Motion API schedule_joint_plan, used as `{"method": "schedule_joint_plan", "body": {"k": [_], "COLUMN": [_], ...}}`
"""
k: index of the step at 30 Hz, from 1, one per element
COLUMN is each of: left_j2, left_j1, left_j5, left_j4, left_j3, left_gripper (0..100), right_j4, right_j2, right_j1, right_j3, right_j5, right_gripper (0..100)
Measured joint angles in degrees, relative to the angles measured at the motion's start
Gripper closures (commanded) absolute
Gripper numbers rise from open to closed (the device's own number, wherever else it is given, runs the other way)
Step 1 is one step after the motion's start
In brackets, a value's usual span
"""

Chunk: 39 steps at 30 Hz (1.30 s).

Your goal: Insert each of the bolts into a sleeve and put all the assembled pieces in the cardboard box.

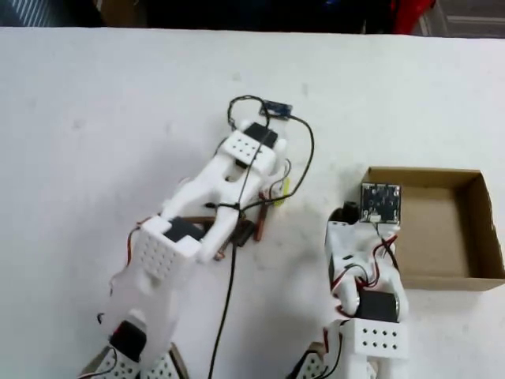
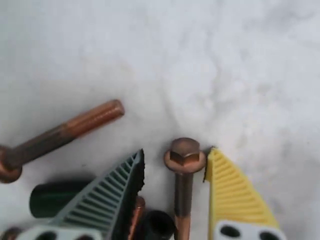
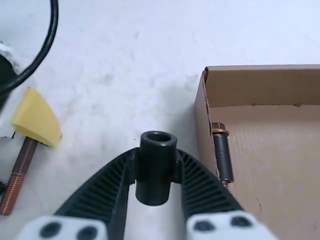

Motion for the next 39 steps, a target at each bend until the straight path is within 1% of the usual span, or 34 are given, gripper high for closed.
{"method": "schedule_joint_plan", "body": {"k": [2,7,8,11,18,21,28,31,37,39], "left_j2": [0.0,0.0,0.0,0.0,0.09,0.09,0.09,0.09,-4.04,-5.8], "left_j1": [0.0,0.35,0.7,0.88,0.88,0.88,0.88,0.79,0.62,0.53], "left_j5": [0.09,0.09,0.09,0.0,0.0,-3.69,-11.69,-12.48,-13.19,-13.27], "left_j4": [0.18,0.26,0.26,0.26,0.26,0.26,0.62,3.87,14.24,16.97], "left_j3": [0.0,-0.09,-0.18,-0.18,-0.09,0.0,0.0,-2.37,-8.79,-10.64], "left_gripper": [79,97,98,96,96,98,98,98,98,98], "right_j4": [0.0,0.0,0.0,0.0,0.0,0.0,0.0,0.0,-1.14,-2.29], "right_j2": [0.0,0.0,0.0,0.0,0.0,0.0,0.0,0.0,0.0,0.0], "right_j1": [0.0,0.0,0.0,-0.09,0.0,-0.09,-0.09,0.0,-0.09,-1.49], "right_j3": [0.0,0.0,0.0,0.0,0.0,0.0,0.0,0.0,0.0,0.35], "right_j5": [0.0,0.0,0.0,0.0,0.0,0.0,0.0,0.0,-0.35,-0.35], "right_gripper": [97.8,97.8,97.8,97.8,97.8,97.8,97.8,97.9,98.1,98.1]}}
